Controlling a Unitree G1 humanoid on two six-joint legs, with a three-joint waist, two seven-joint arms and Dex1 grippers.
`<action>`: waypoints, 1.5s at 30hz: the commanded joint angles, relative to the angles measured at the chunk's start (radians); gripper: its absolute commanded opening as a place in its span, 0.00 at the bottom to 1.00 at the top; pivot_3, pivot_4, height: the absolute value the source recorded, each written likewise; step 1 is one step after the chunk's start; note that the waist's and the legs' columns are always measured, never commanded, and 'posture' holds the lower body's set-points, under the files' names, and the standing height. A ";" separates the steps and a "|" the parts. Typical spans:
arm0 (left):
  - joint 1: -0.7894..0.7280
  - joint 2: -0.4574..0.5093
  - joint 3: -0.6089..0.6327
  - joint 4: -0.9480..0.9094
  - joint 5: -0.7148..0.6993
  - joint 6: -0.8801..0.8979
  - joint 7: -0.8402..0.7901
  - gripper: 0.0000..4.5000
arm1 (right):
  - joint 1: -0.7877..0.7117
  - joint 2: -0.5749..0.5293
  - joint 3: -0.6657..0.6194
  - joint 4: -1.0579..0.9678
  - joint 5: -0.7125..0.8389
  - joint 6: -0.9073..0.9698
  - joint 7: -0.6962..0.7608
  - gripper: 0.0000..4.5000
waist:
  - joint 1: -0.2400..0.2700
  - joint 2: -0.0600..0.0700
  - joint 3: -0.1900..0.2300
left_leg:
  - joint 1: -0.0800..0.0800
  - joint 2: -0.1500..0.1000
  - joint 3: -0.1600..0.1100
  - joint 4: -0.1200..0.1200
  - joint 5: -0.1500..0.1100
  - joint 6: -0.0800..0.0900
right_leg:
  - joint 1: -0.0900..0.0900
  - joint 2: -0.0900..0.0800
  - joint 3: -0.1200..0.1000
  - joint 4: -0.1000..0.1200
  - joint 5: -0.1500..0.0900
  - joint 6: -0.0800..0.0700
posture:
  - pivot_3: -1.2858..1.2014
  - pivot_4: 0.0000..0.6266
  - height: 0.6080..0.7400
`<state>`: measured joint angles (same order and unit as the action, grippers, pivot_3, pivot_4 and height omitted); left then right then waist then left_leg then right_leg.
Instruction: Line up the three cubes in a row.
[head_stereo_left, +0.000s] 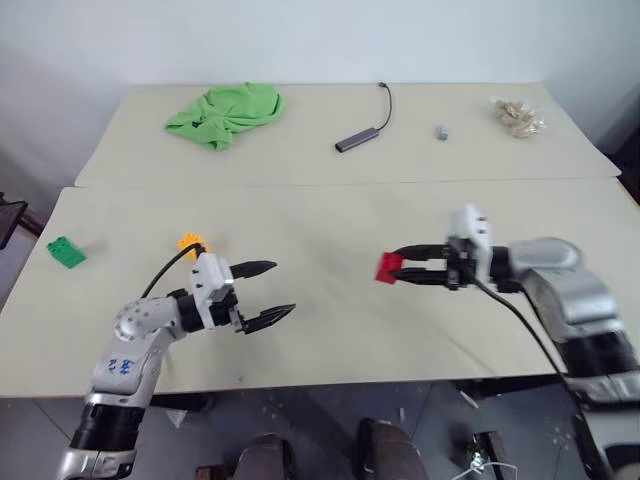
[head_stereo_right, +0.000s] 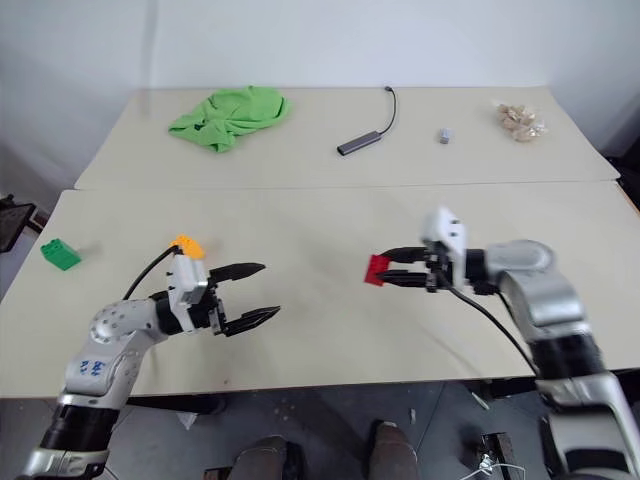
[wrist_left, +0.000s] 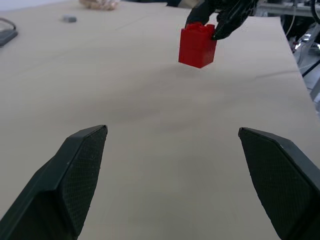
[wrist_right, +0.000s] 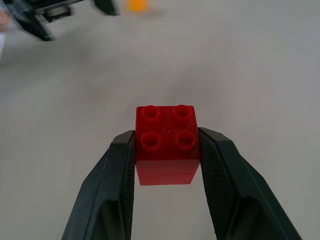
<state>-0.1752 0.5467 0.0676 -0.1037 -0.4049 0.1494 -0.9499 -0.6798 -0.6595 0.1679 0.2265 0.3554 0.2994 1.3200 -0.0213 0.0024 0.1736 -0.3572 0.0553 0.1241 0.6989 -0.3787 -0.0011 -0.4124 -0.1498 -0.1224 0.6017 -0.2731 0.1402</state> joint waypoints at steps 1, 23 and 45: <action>0.043 0.010 0.029 -0.065 -0.010 -0.007 0.019 1.00 | -0.092 0.063 0.071 0.155 -0.078 -0.118 0.084 0.32 | -0.001 0.000 0.000 | 0.000 0.000 -0.001 0.000 0.000 0.000 | 0.000 0.000 -0.001 0.000 0.000 0.000 | 0.52 0.24 1.00; 0.443 -0.155 0.505 -0.098 -0.052 -0.188 0.364 1.00 | 0.043 0.130 -0.166 0.092 0.064 -0.329 0.112 1.00 | -0.006 0.000 0.000 | -0.001 0.002 -0.004 -0.001 -0.001 -0.003 | 0.000 0.000 -0.006 0.001 0.000 0.000 | 0.52 0.24 1.00; 0.074 -0.280 0.598 0.148 0.102 -0.098 1.109 1.00 | 0.330 0.323 -0.241 -0.217 0.176 -0.420 -0.127 1.00 | 0.020 -0.006 -0.003 | 0.002 0.003 -0.003 0.001 -0.002 -0.002 | 0.002 0.000 -0.006 0.004 0.000 -0.002 | 0.52 0.24 1.00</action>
<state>-0.0671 0.2342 0.6728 0.0349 -0.3289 0.0245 0.1092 -0.3440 -0.3474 -0.0542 0.0374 0.5349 -0.0766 1.2152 -0.0010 -0.0040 0.1702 -0.3555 0.0582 0.1208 0.7001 -0.3802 -0.0037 -0.4108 -0.1496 -0.1287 0.6069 -0.2728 0.1381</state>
